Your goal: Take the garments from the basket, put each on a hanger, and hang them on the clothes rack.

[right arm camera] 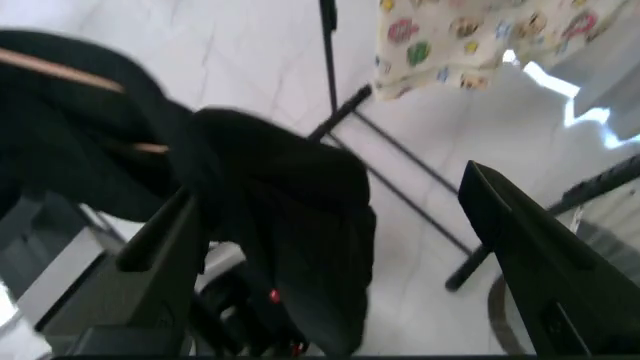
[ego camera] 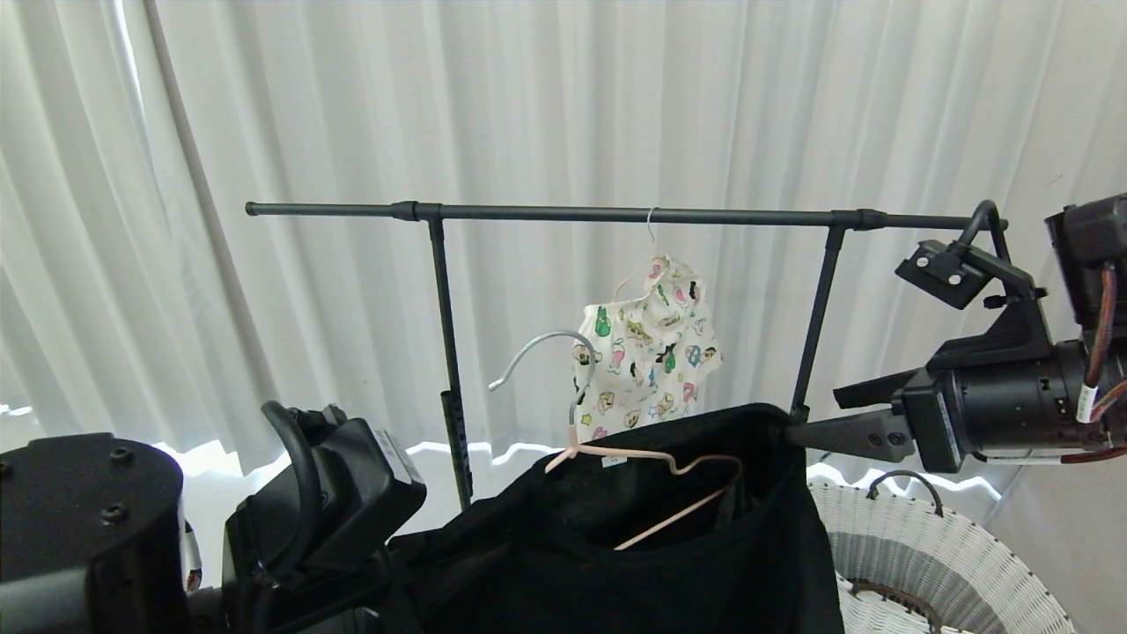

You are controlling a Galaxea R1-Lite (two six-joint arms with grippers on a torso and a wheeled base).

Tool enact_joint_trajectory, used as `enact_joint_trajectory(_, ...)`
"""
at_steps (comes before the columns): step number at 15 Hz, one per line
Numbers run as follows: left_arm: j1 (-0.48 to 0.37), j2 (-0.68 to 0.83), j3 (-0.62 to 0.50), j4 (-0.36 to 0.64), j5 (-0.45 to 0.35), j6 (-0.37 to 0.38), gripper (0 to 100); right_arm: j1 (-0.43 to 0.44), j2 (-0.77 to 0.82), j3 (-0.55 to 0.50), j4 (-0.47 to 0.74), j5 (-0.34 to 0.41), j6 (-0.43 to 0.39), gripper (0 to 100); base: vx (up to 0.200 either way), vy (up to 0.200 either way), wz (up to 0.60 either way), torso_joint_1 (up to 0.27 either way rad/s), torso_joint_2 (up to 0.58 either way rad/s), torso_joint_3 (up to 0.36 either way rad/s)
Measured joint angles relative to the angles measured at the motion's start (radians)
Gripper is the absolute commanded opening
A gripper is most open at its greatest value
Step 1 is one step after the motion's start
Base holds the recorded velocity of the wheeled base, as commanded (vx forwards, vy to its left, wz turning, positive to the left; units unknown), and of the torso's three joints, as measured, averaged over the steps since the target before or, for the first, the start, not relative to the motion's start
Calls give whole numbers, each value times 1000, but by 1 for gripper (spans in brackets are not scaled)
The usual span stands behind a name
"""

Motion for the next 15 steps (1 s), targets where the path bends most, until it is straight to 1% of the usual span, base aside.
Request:
enact_joint_trajectory(1, 0, 4, -13, 0, 0, 0, 0, 0, 0, -4, 10, 53, -13, 100, 0, 0, 0, 0, 0, 0)
enact_joint_trajectory(3, 0, 17, -28, -2, 0, 0, 0, 2, -1, -9, 12, 112, -31, 100, 0, 0, 0, 0, 0, 0)
enact_joint_trajectory(5, 0, 34, -32, -19, 0, 1, 0, 4, 1, -11, 11, 124, -56, 100, 0, 0, 0, 0, 0, 0)
enact_joint_trajectory(6, -2, 40, -33, -30, 0, 1, 0, 4, 1, -8, 11, 125, -85, 100, 0, 0, 0, 0, 0, 0)
enact_joint_trajectory(8, -17, 52, -33, -34, 0, -1, 0, 16, 2, 1, 30, 130, -241, 100, 0, 0, 0, 0, 0, 0)
enact_joint_trajectory(10, -44, 63, -29, -52, 0, -3, 0, 46, 11, 10, 49, 150, -400, 100, 0, 0, 0, 0, 0, 0)
enact_joint_trajectory(11, -57, 67, -26, -53, 0, -3, 0, 67, 20, 13, 55, 159, -452, 100, 0, 0, 0, 0, 0, 0)
enact_joint_trajectory(13, -94, 74, -22, -54, 0, -3, 0, 134, 40, 13, 56, 165, -495, 100, 0, 0, 0, 0, 0, 0)
enact_joint_trajectory(15, -126, 76, -20, -54, 0, -2, 0, 196, 62, 2, 54, 169, -502, 100, 0, 0, 0, 0, 0, 0)
